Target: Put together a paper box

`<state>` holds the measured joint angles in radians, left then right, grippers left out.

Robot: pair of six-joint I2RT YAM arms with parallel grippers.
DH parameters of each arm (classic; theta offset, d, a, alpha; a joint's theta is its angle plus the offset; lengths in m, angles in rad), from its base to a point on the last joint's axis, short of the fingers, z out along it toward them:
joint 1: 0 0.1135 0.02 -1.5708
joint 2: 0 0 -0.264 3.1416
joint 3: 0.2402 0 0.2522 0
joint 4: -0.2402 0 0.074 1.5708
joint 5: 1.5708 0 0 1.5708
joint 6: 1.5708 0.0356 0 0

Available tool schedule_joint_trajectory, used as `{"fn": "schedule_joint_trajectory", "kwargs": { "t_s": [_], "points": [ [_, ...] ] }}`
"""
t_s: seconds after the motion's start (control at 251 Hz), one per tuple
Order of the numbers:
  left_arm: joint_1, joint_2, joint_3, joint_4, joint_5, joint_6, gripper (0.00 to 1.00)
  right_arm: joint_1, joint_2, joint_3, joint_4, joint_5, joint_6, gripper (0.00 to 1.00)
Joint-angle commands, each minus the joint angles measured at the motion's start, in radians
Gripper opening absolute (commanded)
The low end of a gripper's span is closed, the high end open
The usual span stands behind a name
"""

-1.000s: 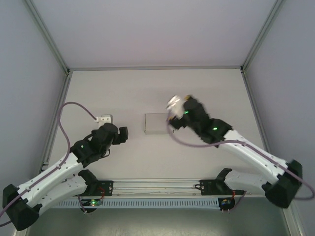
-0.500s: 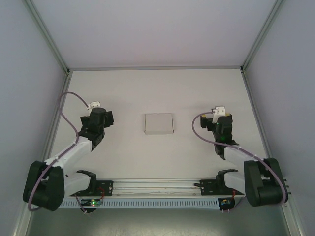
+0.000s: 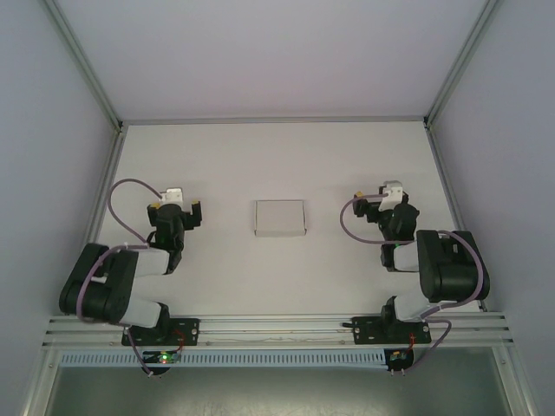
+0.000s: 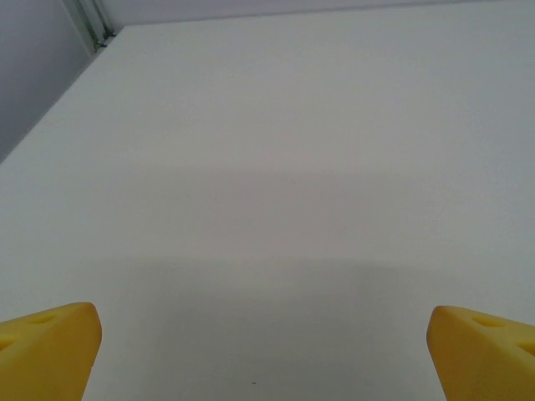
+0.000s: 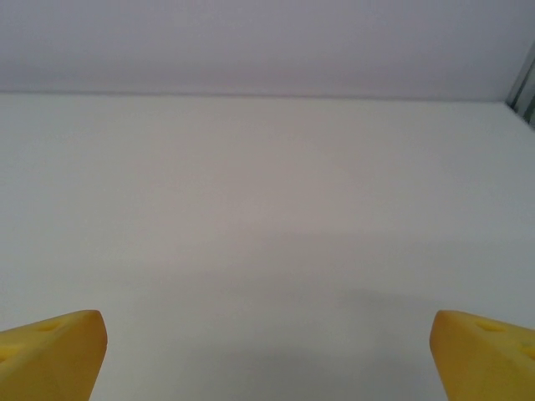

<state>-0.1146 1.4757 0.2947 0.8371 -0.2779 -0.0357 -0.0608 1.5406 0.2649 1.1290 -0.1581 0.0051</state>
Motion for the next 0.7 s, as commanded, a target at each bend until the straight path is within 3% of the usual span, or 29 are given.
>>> {"fn": "schedule_joint_trajectory", "kwargs": {
  "t_s": [0.0,0.04,0.072,0.108,0.172,0.239,0.311,0.694],
  "points": [
    [0.039,0.123,0.05,0.219,0.038,0.042,1.0,0.021,-0.03,0.058,-0.093,-0.003,-0.005,0.98],
    [0.095,0.055,0.112,-0.039,0.103,-0.033,1.0,0.03,-0.014,0.05,-0.05,0.014,-0.004,0.99],
    [0.115,0.084,0.079,0.081,0.15,-0.033,1.0,0.03,-0.006,0.044,-0.026,0.027,0.003,0.98],
    [0.114,0.113,0.052,0.191,0.126,-0.031,1.0,0.031,-0.01,0.048,-0.038,0.054,0.008,0.98],
    [0.112,0.066,0.09,0.024,0.113,-0.046,1.0,0.034,-0.024,0.054,-0.076,0.085,0.011,0.98],
    [0.105,0.103,0.07,0.14,0.103,-0.026,1.0,0.041,-0.021,0.057,-0.077,0.098,0.007,0.98],
    [0.104,0.074,0.087,0.048,0.107,-0.035,1.0,0.044,-0.023,0.058,-0.081,0.103,0.002,0.99],
    [0.104,0.086,0.081,0.083,0.109,-0.031,1.0,0.057,-0.023,0.062,-0.089,0.132,-0.003,0.99]
  ]
}}
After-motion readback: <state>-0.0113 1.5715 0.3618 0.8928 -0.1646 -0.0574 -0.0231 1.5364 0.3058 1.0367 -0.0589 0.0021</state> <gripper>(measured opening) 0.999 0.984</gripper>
